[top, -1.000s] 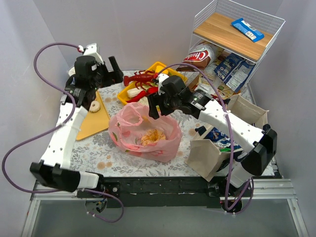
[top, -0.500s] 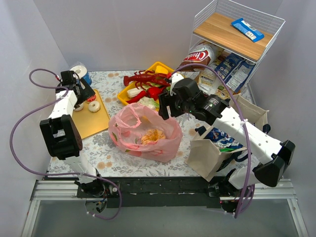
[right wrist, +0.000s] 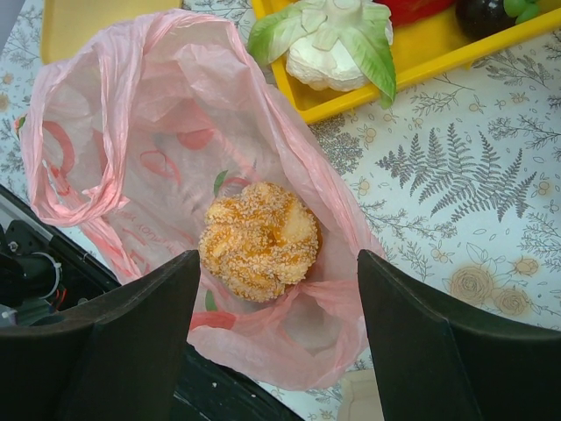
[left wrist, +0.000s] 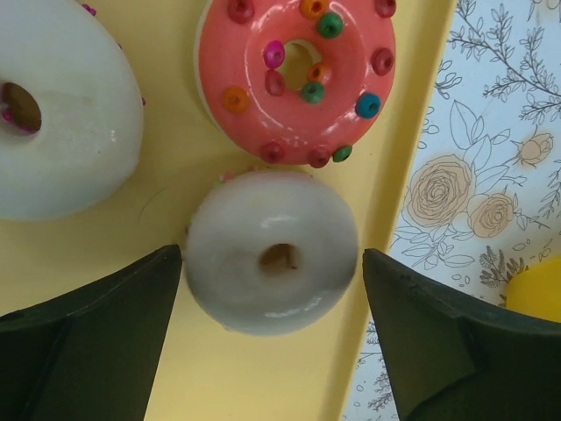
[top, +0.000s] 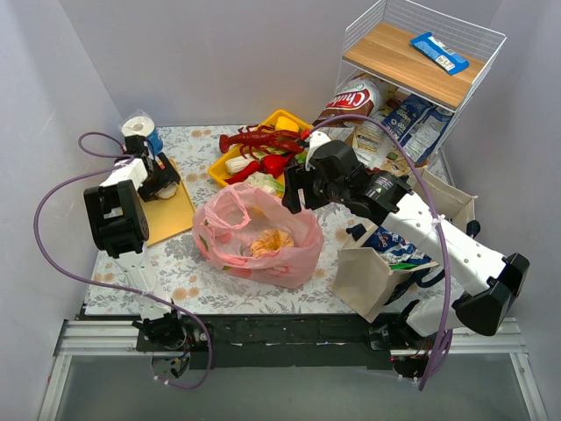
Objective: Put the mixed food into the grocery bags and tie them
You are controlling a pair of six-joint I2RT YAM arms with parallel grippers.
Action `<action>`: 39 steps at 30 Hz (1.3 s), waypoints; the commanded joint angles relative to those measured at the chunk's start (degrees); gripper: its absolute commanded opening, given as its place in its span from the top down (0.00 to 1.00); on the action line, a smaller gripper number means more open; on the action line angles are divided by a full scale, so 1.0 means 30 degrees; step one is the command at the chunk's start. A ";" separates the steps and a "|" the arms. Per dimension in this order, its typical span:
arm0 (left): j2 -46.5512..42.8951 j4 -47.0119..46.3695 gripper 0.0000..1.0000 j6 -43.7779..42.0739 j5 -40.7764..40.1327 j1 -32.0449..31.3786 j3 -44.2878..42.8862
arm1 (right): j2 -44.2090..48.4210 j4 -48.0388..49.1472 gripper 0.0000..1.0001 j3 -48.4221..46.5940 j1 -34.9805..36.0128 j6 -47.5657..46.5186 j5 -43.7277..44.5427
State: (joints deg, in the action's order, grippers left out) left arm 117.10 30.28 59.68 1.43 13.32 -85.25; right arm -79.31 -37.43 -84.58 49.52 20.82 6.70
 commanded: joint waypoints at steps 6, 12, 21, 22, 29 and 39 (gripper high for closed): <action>-0.0826 -0.0163 0.40 -0.0324 0.0519 0.0042 -0.0353 | 0.0041 0.0582 0.21 -0.0401 -0.0011 0.0151 -0.0065; -0.6087 -0.0952 0.47 -0.0031 0.1456 -0.0718 0.1199 | -0.0398 0.0670 0.21 -0.0810 0.0018 -0.0171 -0.0153; -1.2399 -0.2387 0.47 0.0759 0.1105 -0.9061 0.0617 | -0.0460 -0.0296 0.22 -0.1515 -0.0011 -0.0524 0.1952; -1.2924 -0.2534 0.47 0.0877 0.1395 -1.0607 0.0586 | -0.0343 -0.0384 0.22 -0.1544 -0.0040 -0.0437 0.2420; -1.3719 -0.1953 0.46 0.0643 0.2862 -1.5571 0.2515 | 0.1882 -0.0093 0.22 -0.0524 -0.0041 0.0647 0.7689; -1.4511 0.2440 0.44 -0.0936 0.0729 -1.7302 0.5185 | 0.4083 0.1462 0.22 0.1035 -0.0041 0.0326 0.9398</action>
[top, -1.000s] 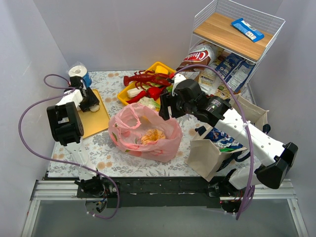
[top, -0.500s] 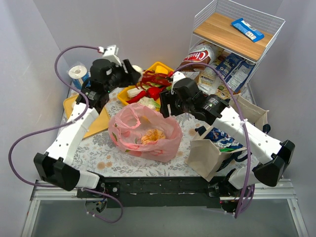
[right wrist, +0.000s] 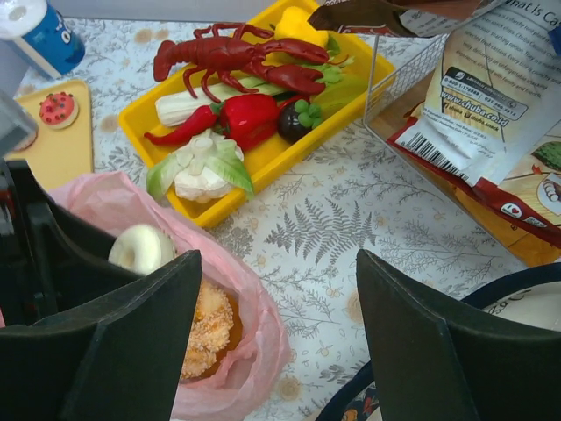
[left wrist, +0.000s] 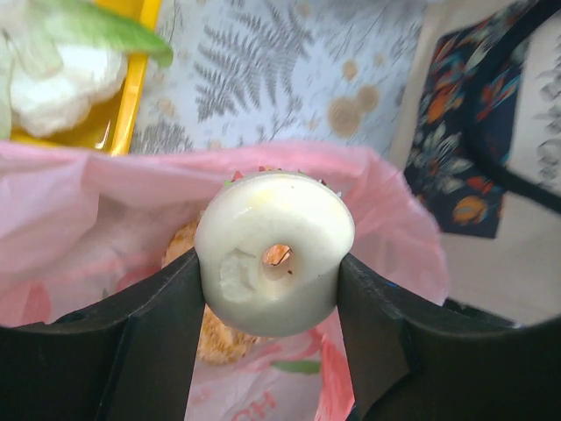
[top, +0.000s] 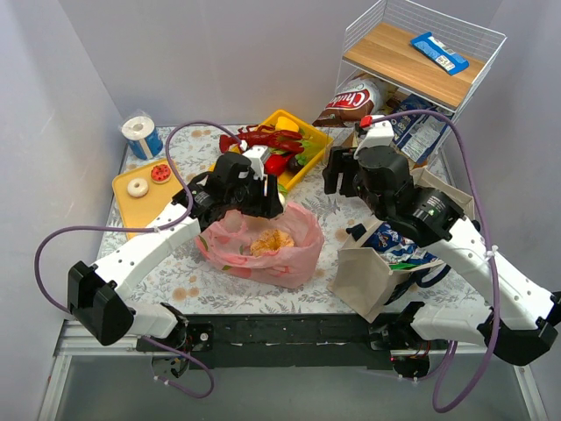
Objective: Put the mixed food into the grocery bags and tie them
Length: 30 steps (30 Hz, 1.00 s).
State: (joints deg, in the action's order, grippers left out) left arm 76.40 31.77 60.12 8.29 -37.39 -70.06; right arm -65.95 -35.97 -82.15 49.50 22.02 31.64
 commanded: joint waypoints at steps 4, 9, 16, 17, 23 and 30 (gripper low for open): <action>-0.0419 0.3674 0.44 -0.2749 -0.2937 -0.0575 -0.0258 | -0.0895 0.0943 0.22 0.0020 -0.0033 -0.0016 0.0354; -0.0242 0.5023 0.39 -0.3749 -0.2795 -0.0575 -0.0377 | -0.1218 0.0885 0.22 -0.0039 -0.0034 0.0160 0.0060; -0.0769 0.4646 0.02 -0.3106 -0.2884 -0.0575 -0.0902 | -0.1569 0.0768 0.21 -0.0038 -0.0034 0.0014 -0.0408; -0.0770 0.4239 0.02 -0.3048 -0.2795 -0.0575 -0.1049 | -0.1657 0.0768 0.21 -0.0126 -0.0034 -0.0045 -0.0496; -0.0916 0.3590 0.02 -0.3017 -0.4107 -0.0139 -0.3361 | -0.2857 0.0944 0.21 -0.1294 -0.0092 -0.1303 -0.1726; -0.0914 0.5815 0.02 -0.3457 -0.5595 0.3467 -0.4393 | -0.5727 0.0182 0.27 -0.4049 -0.1435 -0.1979 -0.4302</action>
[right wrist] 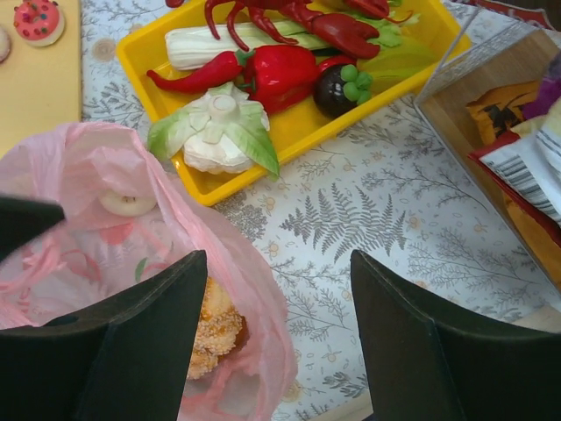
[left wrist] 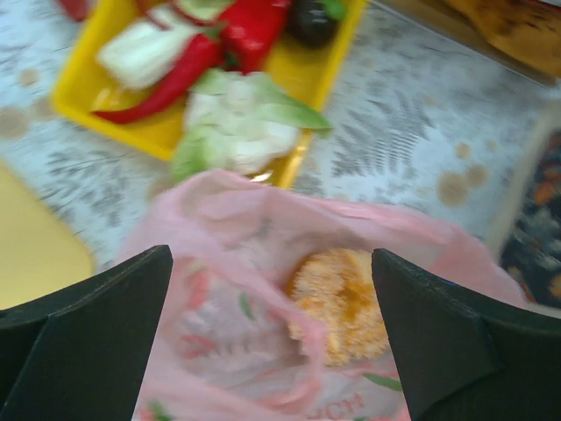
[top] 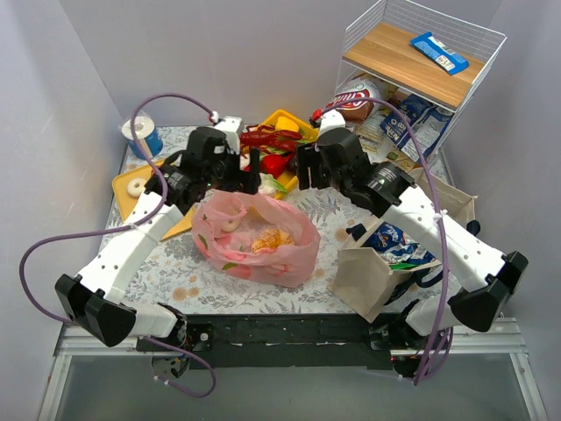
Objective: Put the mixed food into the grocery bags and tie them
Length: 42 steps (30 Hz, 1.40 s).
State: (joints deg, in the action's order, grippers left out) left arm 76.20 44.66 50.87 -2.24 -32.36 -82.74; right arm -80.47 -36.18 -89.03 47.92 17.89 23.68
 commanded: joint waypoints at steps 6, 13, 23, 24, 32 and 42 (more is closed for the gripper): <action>-0.1113 0.3598 0.02 0.1380 -0.1920 0.3022 0.2234 | -0.4315 -0.0769 0.28 -0.4389 -0.2642 -0.1098 -0.4289; -0.2813 0.1372 0.02 0.2905 0.0219 0.3433 0.5283 | -0.9642 -0.3258 0.25 -0.9716 -0.3082 -0.2974 -0.3794; -0.3134 0.1109 0.40 0.3169 -0.0542 0.3491 0.6954 | -1.3898 -0.2910 0.25 -1.1045 -0.4108 -0.3883 -0.3236; -0.3339 0.1050 0.44 0.3228 -0.0513 0.3491 0.6984 | -1.4162 -0.2793 0.25 -1.1016 -0.4196 -0.3941 -0.3265; -0.3779 0.1137 0.76 0.3725 -0.0279 0.3491 0.7453 | -1.6331 -0.0978 0.25 -1.1396 -0.4694 -0.4730 -0.3645; -0.4716 0.2923 1.00 0.5918 -0.0746 0.3491 0.6897 | -1.8234 0.1133 0.25 -1.2274 -0.5338 -0.5904 -0.4229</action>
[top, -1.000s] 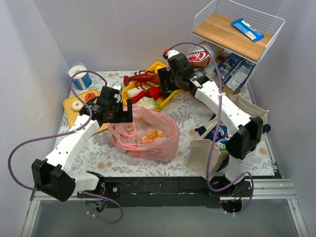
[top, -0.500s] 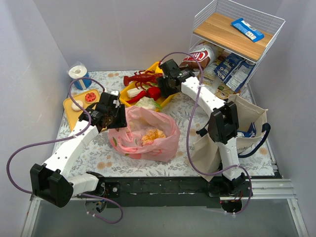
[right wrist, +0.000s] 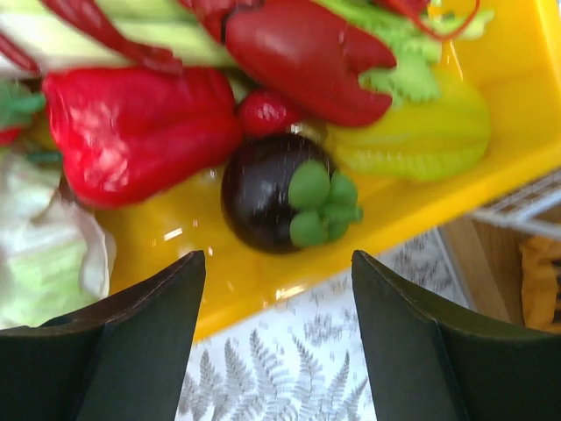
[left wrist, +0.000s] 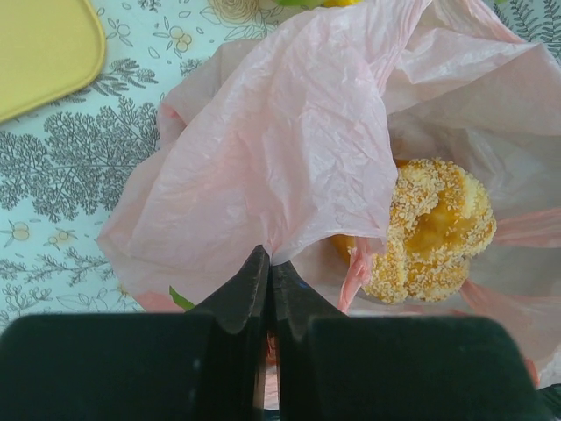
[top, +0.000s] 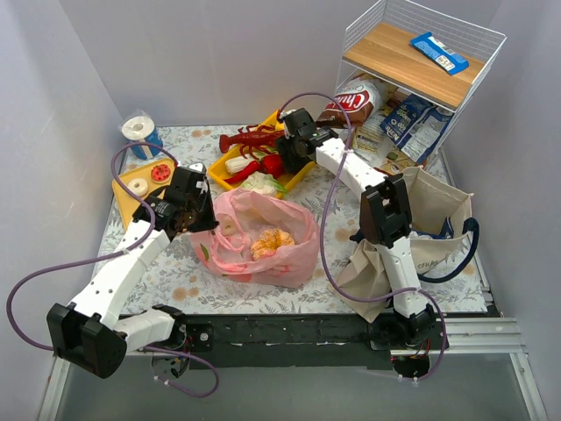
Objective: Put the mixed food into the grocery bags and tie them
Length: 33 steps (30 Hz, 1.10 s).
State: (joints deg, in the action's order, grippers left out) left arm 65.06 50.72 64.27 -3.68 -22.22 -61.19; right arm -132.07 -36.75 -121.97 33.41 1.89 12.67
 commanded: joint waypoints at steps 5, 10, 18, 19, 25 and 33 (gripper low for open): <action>-0.1324 0.1258 1.00 0.2482 -0.0032 0.0111 -0.0726 | -0.2205 0.1674 0.25 -0.1530 -0.0794 -0.1065 -0.1174; -0.1033 0.1638 1.00 0.2571 -0.0324 0.0111 -0.0961 | -0.3027 0.1440 0.25 -0.1765 -0.0824 -0.1099 -0.1028; -0.1265 0.0557 1.00 0.3126 -0.0268 0.0432 -0.0142 | -0.1949 0.1850 0.70 -0.2175 -0.0824 -0.0983 -0.1787; -0.1237 0.0033 1.00 0.3214 -0.0093 0.0520 -0.0054 | -0.1595 0.2111 0.73 -0.2116 -0.0824 -0.0953 -0.2022; -0.0798 -0.1728 1.00 0.3567 0.2514 0.2041 0.0240 | 0.2358 0.3110 0.79 -0.0858 -0.0444 -0.0777 -0.3285; -0.0387 -0.2258 1.00 0.3274 0.5035 0.3391 0.0591 | 0.9353 0.3403 0.80 0.4930 0.2279 -0.1363 -0.3399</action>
State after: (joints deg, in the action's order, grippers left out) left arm 63.99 45.43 74.37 6.31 -13.56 -60.75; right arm -115.63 -29.45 -114.48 35.29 -1.52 4.89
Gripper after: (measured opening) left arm 0.012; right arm 0.642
